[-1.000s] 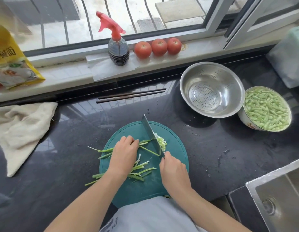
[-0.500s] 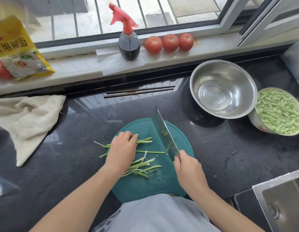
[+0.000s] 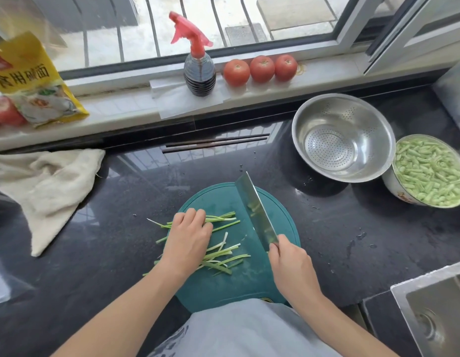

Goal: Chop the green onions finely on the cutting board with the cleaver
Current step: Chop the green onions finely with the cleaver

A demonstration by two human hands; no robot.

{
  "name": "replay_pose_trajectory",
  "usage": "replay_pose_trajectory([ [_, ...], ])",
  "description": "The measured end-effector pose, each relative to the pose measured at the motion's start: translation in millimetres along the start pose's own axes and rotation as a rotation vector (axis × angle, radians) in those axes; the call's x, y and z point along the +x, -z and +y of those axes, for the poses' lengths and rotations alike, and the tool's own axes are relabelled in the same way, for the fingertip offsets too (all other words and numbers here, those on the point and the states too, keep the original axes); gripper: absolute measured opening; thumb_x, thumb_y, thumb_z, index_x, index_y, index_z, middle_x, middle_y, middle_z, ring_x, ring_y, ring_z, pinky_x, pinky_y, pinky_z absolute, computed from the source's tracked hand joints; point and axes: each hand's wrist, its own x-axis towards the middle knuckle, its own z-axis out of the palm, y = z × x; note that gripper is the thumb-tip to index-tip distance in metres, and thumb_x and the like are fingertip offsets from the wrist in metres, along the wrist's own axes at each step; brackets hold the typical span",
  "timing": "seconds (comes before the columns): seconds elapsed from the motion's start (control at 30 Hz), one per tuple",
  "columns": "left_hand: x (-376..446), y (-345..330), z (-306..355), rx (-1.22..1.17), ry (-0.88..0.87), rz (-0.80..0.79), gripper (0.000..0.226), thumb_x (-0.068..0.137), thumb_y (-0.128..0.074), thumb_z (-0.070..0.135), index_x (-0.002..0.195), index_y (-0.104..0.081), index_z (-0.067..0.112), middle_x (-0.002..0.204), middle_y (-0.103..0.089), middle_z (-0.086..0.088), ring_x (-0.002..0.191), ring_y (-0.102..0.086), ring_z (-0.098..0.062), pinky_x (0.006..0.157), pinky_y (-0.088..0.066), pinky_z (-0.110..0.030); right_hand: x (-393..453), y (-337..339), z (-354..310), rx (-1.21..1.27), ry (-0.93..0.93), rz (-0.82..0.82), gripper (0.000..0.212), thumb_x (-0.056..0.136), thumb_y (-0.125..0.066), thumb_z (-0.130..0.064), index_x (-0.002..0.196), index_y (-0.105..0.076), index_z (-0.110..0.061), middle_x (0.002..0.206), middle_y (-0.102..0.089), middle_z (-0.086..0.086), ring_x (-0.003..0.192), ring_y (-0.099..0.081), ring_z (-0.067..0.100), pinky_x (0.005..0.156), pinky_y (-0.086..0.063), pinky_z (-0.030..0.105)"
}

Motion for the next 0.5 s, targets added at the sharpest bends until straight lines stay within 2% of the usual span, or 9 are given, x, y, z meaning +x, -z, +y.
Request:
replay_pose_trajectory([
  [0.07, -3.9, 3.1, -8.7, -0.003, 0.069, -0.034, 0.021, 0.076, -0.073, 0.012, 0.077, -0.053, 0.017, 0.087, -0.047, -0.006, 0.083, -0.045, -0.031, 0.072, -0.035, -0.043, 1.9, 0.2, -2.9, 0.004, 0.006, -0.009, 0.029, 0.103, -0.037, -0.028, 0.076, -0.037, -0.018, 0.065, -0.051, -0.003, 0.061, -0.05, 0.023, 0.059, -0.04, 0.041],
  [0.13, -4.1, 4.7, -14.2, -0.037, 0.097, -0.051, 0.022, 0.078, -0.073, 0.025, 0.091, -0.057, 0.017, 0.102, -0.053, -0.007, 0.096, -0.049, -0.033, 0.081, -0.04, -0.044, 3.1, -0.4, -5.6, 0.002, 0.011, -0.025, 0.029, 0.104, -0.036, -0.027, 0.076, -0.037, -0.018, 0.065, -0.051, -0.003, 0.06, -0.048, 0.02, 0.057, -0.036, 0.04],
  [0.2, 0.1, 1.6, -18.3, -0.097, 0.047, -0.042, 0.041, 0.079, -0.074, 0.036, 0.113, -0.059, 0.016, 0.12, -0.055, -0.005, 0.112, -0.051, -0.032, 0.093, -0.043, -0.045, 3.7, -2.4, -8.3, -0.002, 0.005, -0.038, 0.029, 0.104, -0.035, -0.027, 0.076, -0.036, -0.019, 0.066, -0.052, -0.002, 0.06, -0.048, 0.021, 0.058, -0.038, 0.041],
  [0.27, 5.5, -3.9, -20.7, -0.135, -0.052, -0.041, 0.045, 0.084, -0.073, 0.032, 0.125, -0.058, 0.017, 0.12, -0.057, -0.003, 0.111, -0.053, -0.029, 0.092, -0.046, -0.042, 5.1, -4.7, -12.1, -0.017, -0.002, -0.045, 0.029, 0.104, -0.035, -0.028, 0.077, -0.036, -0.021, 0.068, -0.053, -0.003, 0.063, -0.05, 0.022, 0.061, -0.043, 0.042],
  [0.37, 10.9, -15.3, -19.4, -0.154, -0.097, -0.014, 0.028, 0.087, -0.067, 0.009, 0.114, -0.064, 0.012, 0.102, -0.061, -0.006, 0.091, -0.053, -0.028, 0.077, -0.049, -0.041, 8.3, -8.2, -16.8, -0.033, -0.016, -0.047, 0.027, 0.104, -0.033, -0.03, 0.078, -0.036, -0.021, 0.07, -0.053, -0.003, 0.068, -0.054, 0.026, 0.063, -0.046, 0.043],
  [0.5, 23.4, -20.8, -5.5, -0.193, -0.014, 0.035, 0.028, 0.079, -0.069, -0.004, 0.104, -0.069, 0.007, 0.089, -0.058, -0.007, 0.079, -0.049, -0.027, 0.067, -0.048, -0.04, 13.1, -12.9, -20.9, -0.048, -0.023, -0.03, 0.026, 0.104, -0.032, -0.028, 0.08, -0.036, -0.02, 0.071, -0.053, -0.002, 0.069, -0.054, 0.029, 0.062, -0.044, 0.044],
])
